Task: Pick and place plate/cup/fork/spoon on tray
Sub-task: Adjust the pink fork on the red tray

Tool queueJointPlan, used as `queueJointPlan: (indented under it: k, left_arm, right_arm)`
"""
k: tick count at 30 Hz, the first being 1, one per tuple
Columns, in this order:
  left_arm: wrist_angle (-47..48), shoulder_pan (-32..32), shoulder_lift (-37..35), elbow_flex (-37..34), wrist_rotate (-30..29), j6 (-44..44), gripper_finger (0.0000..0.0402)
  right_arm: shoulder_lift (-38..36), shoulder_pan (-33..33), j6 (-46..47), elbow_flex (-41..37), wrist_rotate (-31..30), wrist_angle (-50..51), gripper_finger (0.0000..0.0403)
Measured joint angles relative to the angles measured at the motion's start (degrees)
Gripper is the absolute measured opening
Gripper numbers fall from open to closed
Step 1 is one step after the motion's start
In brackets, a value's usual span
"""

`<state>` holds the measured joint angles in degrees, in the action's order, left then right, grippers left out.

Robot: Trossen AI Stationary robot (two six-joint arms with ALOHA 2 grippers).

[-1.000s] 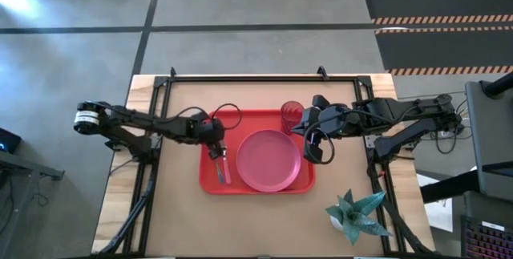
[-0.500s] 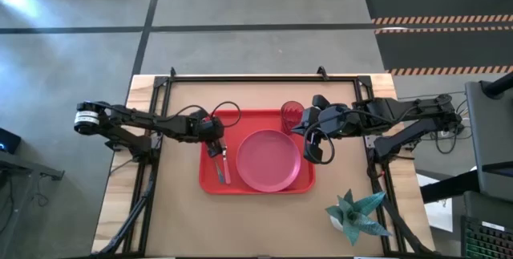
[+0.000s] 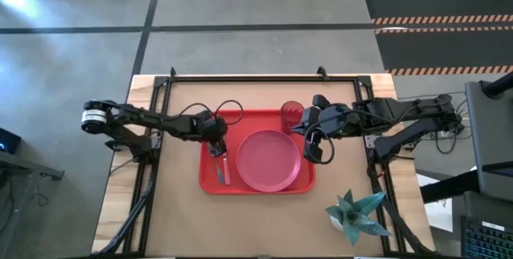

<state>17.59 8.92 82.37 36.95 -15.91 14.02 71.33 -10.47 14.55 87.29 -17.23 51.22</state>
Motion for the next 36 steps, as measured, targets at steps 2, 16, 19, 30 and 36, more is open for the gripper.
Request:
queueJointPlan:
  k: [2,16,19,30,36]
  left_arm:
    - [0.6,0.0,1.3,0.3,-0.8,-1.0,0.0000]
    - [6.0,0.6,-4.4,6.8,-7.0,-7.9,0.0000]
    - [12.2,0.9,-4.5,6.6,-6.9,-5.4,0.0000]
    - [12.4,0.9,-4.5,4.7,-1.0,-2.3,0.0000]
    - [11.3,0.9,-4.5,4.4,1.6,-2.1,0.0000]
  right_arm:
    - [0.0,0.0,0.5,0.0,0.0,0.0,0.0009]
    - [0.0,0.0,2.1,0.0,-0.8,3.0,0.0009]
    - [0.0,0.0,2.1,0.0,-0.8,3.0,0.0009]
    - [0.0,0.0,2.0,0.0,-0.8,3.0,0.0009]
    - [0.0,0.0,2.0,0.0,-0.8,3.0,0.0009]
